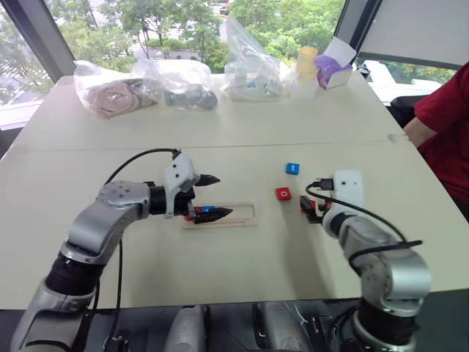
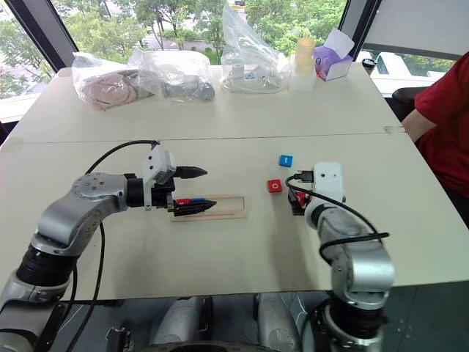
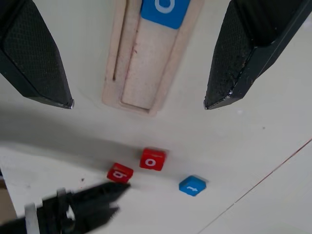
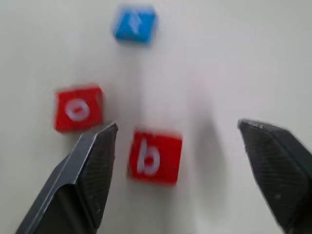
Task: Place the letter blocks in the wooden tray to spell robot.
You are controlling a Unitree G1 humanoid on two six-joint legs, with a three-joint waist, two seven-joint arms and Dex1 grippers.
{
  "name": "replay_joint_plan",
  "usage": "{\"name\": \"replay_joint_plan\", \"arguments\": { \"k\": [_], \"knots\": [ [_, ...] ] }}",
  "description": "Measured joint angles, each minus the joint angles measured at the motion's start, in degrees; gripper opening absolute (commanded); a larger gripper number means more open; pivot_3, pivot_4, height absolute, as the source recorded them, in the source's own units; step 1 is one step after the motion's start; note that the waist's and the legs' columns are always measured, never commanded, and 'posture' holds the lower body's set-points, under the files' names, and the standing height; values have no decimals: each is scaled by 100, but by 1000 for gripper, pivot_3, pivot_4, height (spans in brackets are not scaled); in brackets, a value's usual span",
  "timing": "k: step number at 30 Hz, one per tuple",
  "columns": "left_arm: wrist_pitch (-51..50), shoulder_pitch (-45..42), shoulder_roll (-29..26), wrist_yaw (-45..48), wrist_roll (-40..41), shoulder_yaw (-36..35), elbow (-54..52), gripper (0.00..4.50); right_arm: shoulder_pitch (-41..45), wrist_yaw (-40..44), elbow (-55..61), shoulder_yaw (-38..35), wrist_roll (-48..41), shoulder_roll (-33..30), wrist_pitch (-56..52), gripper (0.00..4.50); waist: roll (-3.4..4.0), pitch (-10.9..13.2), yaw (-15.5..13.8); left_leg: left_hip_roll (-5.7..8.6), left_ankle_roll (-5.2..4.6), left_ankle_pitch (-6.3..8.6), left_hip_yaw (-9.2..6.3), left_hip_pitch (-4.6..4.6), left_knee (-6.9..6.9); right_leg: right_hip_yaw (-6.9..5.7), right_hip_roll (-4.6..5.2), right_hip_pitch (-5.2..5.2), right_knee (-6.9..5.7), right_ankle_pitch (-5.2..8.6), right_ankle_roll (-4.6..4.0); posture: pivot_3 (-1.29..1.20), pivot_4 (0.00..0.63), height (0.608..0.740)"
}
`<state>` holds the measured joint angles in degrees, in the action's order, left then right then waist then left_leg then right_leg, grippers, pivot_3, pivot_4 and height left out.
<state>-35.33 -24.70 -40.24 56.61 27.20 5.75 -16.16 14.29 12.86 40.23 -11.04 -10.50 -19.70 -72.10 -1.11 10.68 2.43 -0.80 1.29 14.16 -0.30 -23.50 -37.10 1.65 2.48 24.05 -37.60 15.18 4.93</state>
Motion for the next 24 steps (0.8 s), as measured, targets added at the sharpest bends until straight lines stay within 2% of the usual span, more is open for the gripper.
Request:
{"name": "replay_joint_plan", "arguments": {
  "k": [1,5,8,10,15,24],
  "knots": [
    [-25,0,-71,49,26,-54,-3,4500,-5,191,-29,-65,-43,-168,173,4198,0,0,-1,-2,0,0,-1,0,1,-5,-4,-5,8,0,0,0,150,740],
    [-180,-7,-585,587,281,-97,-192,4500,-326,2391,-1017,-14,-649,-1642,1968,4198,-4,3,0,-4,-3,2,3,2,8,-15,-6,-23,35,1,1,0,150,740],
    [-218,-42,-926,998,386,-76,-280,4500,-318,3763,-1978,90,-878,-2236,3321,4198,-4,7,1,-4,-4,2,5,5,4,-15,-6,-30,37,0,1,0,150,740],
    [-252,-90,-1061,1163,419,-76,-303,4500,-263,4309,-2602,192,-806,-2531,4034,4198,-6,8,-6,-4,-4,2,6,9,1,-15,-5,-37,41,4,-7,0,150,740],
    [-324,-199,-1109,1262,480,-77,-333,4500,-80,5138,-3810,669,-530,-2709,5458,4198,-8,11,-23,-4,-4,2,5,10,-2,-16,-4,-40,42,1,-1,0,150,740],
    [-537,-188,-1188,1122,585,-106,-531,4500,344,5501,-5165,1122,-151,-2619,6517,4198,-7,14,-20,-5,-4,2,5,13,-3,-15,-4,-41,37,0,1,0,150,740]
  ]
}}
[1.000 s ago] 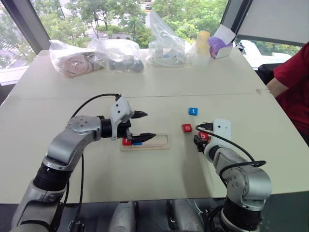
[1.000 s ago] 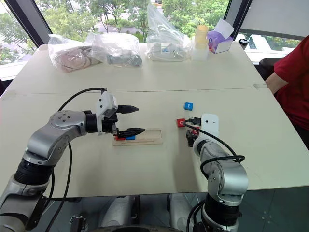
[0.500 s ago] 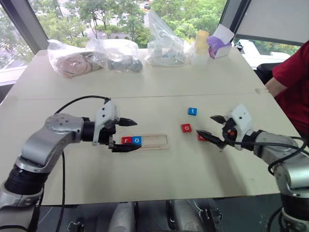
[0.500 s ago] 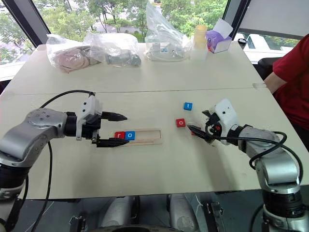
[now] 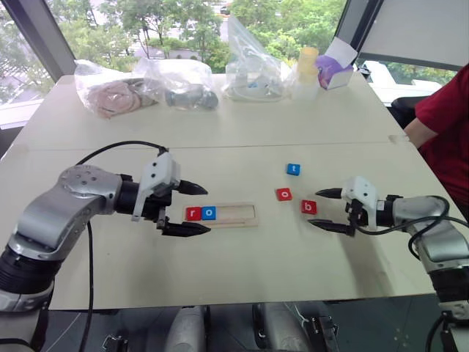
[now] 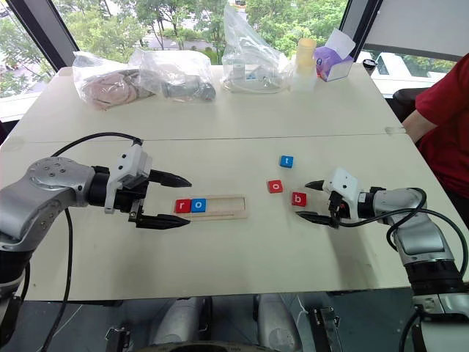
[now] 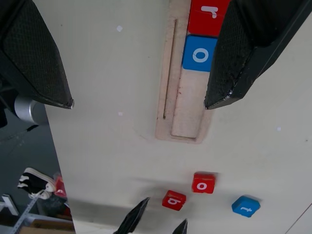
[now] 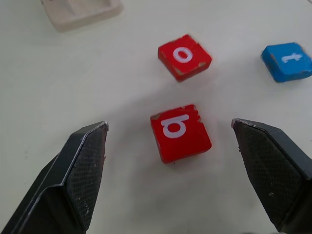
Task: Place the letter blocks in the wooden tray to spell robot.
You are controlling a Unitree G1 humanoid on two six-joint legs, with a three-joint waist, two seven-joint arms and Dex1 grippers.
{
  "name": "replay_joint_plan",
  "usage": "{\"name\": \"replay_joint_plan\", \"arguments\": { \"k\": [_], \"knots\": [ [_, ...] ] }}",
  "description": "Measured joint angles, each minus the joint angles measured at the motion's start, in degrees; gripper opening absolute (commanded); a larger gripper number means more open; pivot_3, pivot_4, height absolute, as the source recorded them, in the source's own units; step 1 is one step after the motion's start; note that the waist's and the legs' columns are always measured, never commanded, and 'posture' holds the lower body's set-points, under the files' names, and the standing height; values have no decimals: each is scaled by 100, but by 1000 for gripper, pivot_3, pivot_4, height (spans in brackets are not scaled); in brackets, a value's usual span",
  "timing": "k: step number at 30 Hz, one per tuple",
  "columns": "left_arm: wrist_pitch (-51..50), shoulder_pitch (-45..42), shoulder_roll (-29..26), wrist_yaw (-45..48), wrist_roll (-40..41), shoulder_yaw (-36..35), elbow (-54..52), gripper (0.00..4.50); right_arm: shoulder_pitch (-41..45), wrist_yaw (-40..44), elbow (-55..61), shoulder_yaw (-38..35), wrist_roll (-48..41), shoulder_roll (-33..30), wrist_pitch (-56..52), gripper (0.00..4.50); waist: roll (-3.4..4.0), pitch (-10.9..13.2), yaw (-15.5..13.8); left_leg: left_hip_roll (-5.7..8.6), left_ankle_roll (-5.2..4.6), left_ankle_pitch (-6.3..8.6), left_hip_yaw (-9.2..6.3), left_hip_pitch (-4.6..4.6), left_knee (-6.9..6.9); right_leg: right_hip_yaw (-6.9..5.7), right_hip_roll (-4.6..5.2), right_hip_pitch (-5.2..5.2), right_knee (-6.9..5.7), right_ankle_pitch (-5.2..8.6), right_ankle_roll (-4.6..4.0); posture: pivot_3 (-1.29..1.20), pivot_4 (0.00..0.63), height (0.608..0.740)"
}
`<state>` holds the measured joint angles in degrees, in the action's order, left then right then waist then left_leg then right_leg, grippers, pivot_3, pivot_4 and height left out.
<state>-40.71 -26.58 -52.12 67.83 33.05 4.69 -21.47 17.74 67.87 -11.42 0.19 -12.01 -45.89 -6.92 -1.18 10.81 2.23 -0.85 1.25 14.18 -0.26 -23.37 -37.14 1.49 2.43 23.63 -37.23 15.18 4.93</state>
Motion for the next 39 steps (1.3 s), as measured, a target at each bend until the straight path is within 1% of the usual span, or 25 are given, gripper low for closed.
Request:
{"name": "replay_joint_plan", "arguments": {
  "k": [4,5,6,7,8,11,12,16,18,21,23,25,28,31,33,39],
  "knots": [
    [-8,25,-2,-96,4,-5,0,4500,272,-21,-577,161,98,282,269,4198,0,0,5,0,0,0,0,1,-1,0,0,-2,-1,0,0,0,150,740],
    [-7,65,0,-125,4,-5,-1,4500,331,-37,-738,188,132,379,359,3963,1,0,5,0,0,0,0,2,-1,0,1,-2,-2,-1,1,0,150,740],
    [-4,117,-1,-149,1,-5,1,4500,355,-35,-825,189,147,424,429,3684,1,0,4,-1,0,0,-1,3,-1,0,1,-2,-3,-1,1,0,150,740],
    [-1,171,-1,-155,-4,-3,4,4500,376,-2,-883,198,155,440,504,3247,1,0,4,-1,0,0,-1,4,-2,0,1,-4,-2,-1,1,0,150,740],
    [1,191,-6,-154,-4,-2,4,4500,380,15,-907,202,158,440,534,2958,1,0,1,-2,0,0,-1,4,-2,0,1,-5,-2,-1,1,0,150,740],
    [19,225,-87,-149,-5,-17,17,4500,386,75,-968,221,166,440,630,1317,1,0,-6,-3,1,0,-1,9,-7,0,2,-15,-2,0,-1,0,150,740],
    [30,226,-102,-147,-6,-46,35,4500,420,80,-1013,232,172,440,657,1188,1,0,-6,-3,1,0,-1,13,-8,0,3,-19,-2,0,-2,0,150,740],
    [128,240,-161,-142,-13,-145,75,4500,547,74,-1166,249,211,438,703,1190,1,0,-6,-3,1,0,-1,16,-11,1,6,-21,-3,0,-2,0,150,740],
    [182,310,-219,-132,-52,-167,151,4500,600,42,-1038,255,160,466,420,1190,1,0,9,-3,1,0,-3,16,-9,1,6,-19,-5,0,-2,0,150,740],
    [404,410,-403,-84,-248,-272,556,4500,746,1,-175,338,-166,763,-456,1190,4,2,46,-6,1,0,-9,17,-6,4,-1,-5,-22,-3,1,0,150,740],
    [606,422,-507,-58,-354,-472,809,4500,1089,-56,461,601,-271,1036,-905,1190,9,5,48,-9,1,0,-10,16,-4,6,-7,6,-33,-4,-3,0,150,740],
    [723,510,-638,15,-386,-634,908,4500,1433,-196,743,851,-212,1261,-1131,1190,9,5,20,-9,1,0,-10,15,-4,1,-8,4,-33,-3,-4,0,150,740],
    [754,856,-799,113,-395,-793,910,4500,1736,-402,700,1215,2,1607,-1324,1190,8,5,-16,-7,1,0,-9,6,-2,-2,11,8,-30,-2,-2,0,150,740],
    [728,1151,-848,120,-373,-890,732,4500,1972,-535,382,1716,322,1975,-1371,1190,7,5,-39,0,1,0,-8,-10,-3,-1,25,21,-25,-2,-1,0,150,740],
    [713,1255,-847,57,-365,-967,606,4500,2055,-553,250,1955,462,2116,-1372,1190,7,6,-74,0,1,0,-5,-10,-4,1,26,22,-23,-3,-1,0,150,740],
    [503,1624,-821,-203,-247,-1220,194,4500,2189,-561,2,2332,744,2361,-1400,1190,7,5,-115,-4,1,0,-6,-8,-4,-1,21,22,-26,-3,-1,0,150,740]
  ]
}}
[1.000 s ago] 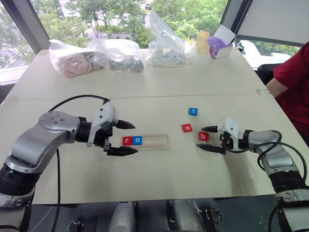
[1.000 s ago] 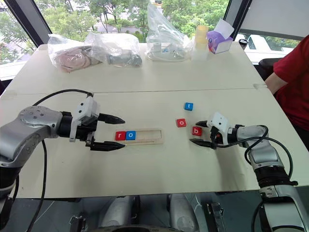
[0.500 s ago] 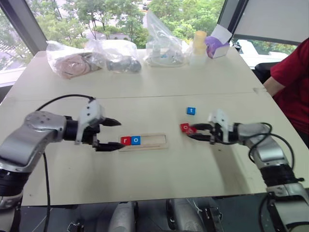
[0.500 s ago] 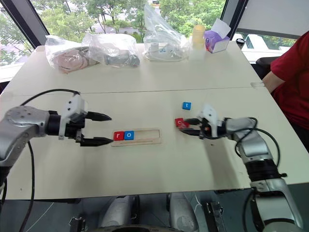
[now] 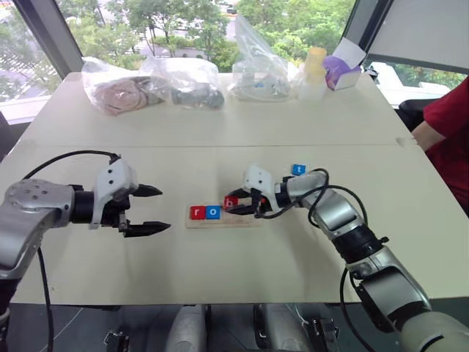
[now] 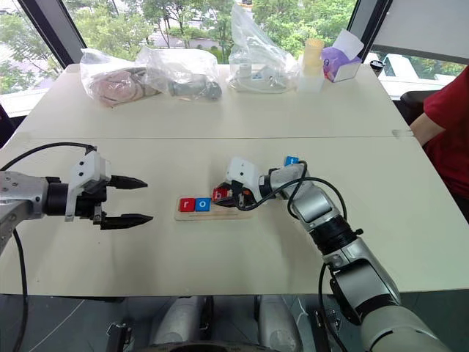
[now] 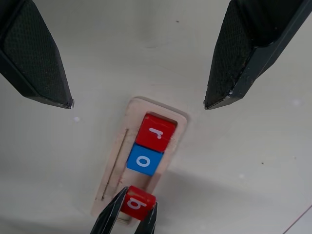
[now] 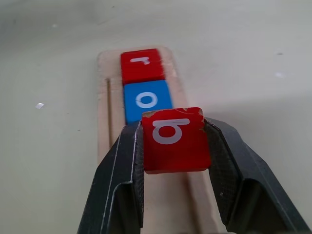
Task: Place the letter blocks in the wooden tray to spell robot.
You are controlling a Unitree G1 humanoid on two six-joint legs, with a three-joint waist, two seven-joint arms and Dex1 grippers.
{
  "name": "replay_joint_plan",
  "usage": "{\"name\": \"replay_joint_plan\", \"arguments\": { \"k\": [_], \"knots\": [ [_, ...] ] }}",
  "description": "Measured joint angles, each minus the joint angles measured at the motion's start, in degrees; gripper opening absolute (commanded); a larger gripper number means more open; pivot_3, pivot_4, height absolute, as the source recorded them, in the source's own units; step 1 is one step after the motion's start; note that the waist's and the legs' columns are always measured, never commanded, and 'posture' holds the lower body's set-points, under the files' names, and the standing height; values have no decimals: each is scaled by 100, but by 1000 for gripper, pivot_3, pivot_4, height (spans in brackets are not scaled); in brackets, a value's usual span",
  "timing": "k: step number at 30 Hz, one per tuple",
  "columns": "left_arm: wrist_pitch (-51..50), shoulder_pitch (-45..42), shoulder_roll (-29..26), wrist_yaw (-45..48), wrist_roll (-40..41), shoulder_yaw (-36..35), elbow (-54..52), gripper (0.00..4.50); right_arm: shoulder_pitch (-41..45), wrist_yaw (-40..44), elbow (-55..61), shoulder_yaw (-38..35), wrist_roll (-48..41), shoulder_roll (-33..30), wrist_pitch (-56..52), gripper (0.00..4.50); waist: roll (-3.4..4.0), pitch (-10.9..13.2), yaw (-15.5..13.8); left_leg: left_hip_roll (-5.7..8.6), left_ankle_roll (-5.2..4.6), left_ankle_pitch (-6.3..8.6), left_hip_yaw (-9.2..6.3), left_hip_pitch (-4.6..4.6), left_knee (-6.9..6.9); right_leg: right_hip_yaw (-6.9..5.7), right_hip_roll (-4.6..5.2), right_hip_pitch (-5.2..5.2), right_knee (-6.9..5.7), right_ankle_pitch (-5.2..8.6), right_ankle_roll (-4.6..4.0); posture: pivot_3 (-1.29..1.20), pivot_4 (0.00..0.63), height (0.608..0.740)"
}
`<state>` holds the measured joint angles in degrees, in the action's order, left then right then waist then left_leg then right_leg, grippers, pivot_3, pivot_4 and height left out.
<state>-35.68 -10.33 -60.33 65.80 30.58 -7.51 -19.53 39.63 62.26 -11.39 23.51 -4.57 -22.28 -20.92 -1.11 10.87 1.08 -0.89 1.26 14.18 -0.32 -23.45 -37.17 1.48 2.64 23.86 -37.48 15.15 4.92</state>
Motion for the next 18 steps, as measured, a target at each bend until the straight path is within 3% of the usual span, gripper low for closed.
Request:
{"name": "replay_joint_plan", "arguments": {
  "k": [18],
  "knots": [
    [-106,55,96,-231,111,-44,-202,4500,0,89,-22,94,214,95,-27,1190,0,0,3,1,0,0,1,2,1,-1,-4,0,-1,-1,0,0,150,740]
  ]
}}
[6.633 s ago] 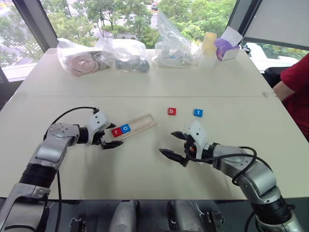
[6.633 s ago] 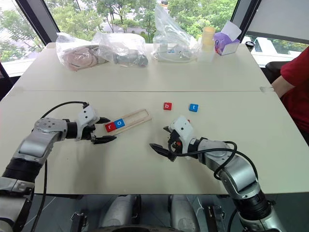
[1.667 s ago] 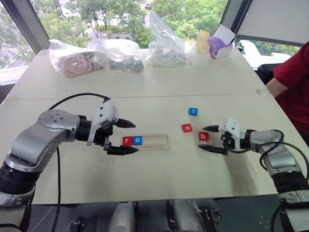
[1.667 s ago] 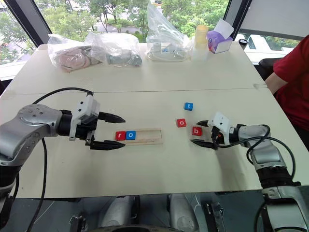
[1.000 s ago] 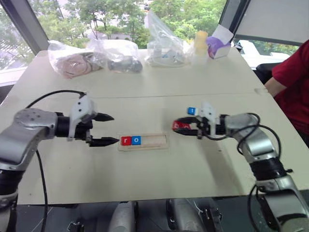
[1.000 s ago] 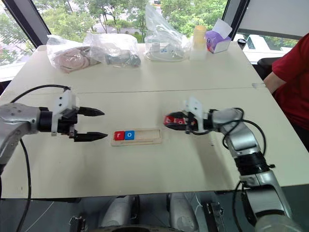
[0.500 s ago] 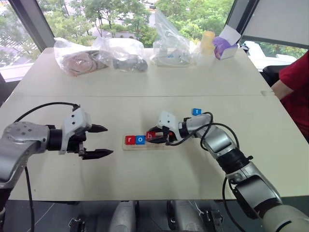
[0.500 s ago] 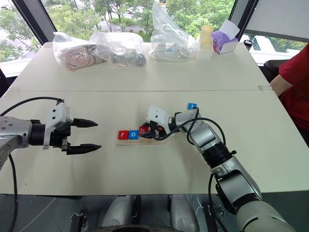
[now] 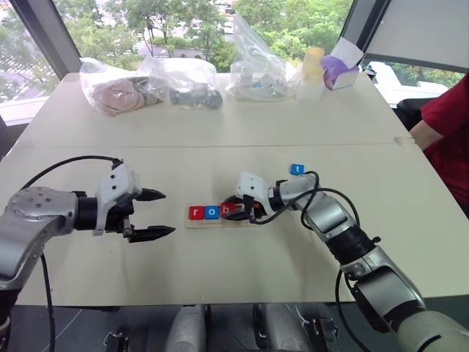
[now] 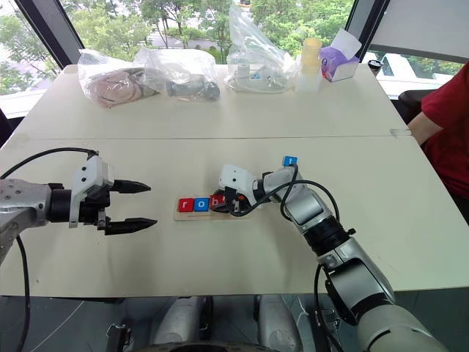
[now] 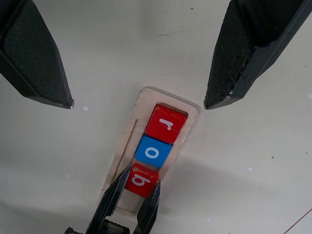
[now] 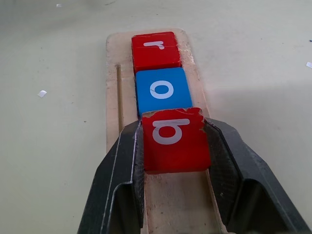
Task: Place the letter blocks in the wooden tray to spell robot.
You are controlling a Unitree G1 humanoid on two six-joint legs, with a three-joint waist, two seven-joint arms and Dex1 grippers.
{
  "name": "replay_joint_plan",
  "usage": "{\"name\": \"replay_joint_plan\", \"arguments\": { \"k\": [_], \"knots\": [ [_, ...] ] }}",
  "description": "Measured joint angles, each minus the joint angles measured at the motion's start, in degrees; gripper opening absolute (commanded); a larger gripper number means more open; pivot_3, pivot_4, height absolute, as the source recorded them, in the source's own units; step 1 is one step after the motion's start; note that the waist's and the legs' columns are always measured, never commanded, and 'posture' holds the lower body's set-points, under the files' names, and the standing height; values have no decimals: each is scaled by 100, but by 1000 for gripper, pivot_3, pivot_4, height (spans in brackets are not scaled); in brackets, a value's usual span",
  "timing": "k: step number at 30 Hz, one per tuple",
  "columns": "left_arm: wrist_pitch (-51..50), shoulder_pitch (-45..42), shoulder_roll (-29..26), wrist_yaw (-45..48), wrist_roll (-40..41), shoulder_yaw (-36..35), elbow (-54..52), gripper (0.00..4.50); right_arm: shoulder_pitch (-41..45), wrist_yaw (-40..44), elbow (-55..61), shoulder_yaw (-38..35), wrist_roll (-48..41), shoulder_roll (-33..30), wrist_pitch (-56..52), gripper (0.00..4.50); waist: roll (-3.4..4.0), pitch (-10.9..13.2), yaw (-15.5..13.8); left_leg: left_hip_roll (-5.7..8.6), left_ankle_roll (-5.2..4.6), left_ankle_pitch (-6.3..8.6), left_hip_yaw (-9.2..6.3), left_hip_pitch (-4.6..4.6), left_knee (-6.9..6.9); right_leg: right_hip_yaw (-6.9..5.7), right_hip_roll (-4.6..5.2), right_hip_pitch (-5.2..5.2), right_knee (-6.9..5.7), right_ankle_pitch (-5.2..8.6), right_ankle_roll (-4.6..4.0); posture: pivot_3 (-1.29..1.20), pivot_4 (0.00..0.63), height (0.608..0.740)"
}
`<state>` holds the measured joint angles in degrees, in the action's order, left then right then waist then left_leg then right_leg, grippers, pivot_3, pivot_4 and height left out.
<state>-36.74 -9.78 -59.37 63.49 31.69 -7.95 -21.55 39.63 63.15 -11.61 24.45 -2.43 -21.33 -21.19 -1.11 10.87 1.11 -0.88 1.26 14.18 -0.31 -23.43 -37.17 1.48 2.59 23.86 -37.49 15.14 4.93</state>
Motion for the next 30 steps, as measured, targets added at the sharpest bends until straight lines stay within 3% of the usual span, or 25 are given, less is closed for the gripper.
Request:
{"name": "replay_joint_plan", "arguments": {
  "k": [4,10,30],
  "knots": [
    [8,-17,9,-1,-13,44,8,4500,0,-2,0,0,5,34,-26,1190,0,0,1,0,0,0,0,0,0,0,0,0,0,0,0,0,150,740],
    [72,-39,40,-3,-122,55,38,4500,-2,-86,-11,2,96,93,-26,4273,0,0,-1,0,0,0,0,0,0,0,0,0,0,0,0,0,150,740],
    [246,-245,207,5,-383,269,270,4500,-613,-156,927,-53,-118,-11,-589,4273,-1,0,3,1,0,0,1,2,0,-1,-5,0,-2,0,0,0,150,740]
  ]
}}
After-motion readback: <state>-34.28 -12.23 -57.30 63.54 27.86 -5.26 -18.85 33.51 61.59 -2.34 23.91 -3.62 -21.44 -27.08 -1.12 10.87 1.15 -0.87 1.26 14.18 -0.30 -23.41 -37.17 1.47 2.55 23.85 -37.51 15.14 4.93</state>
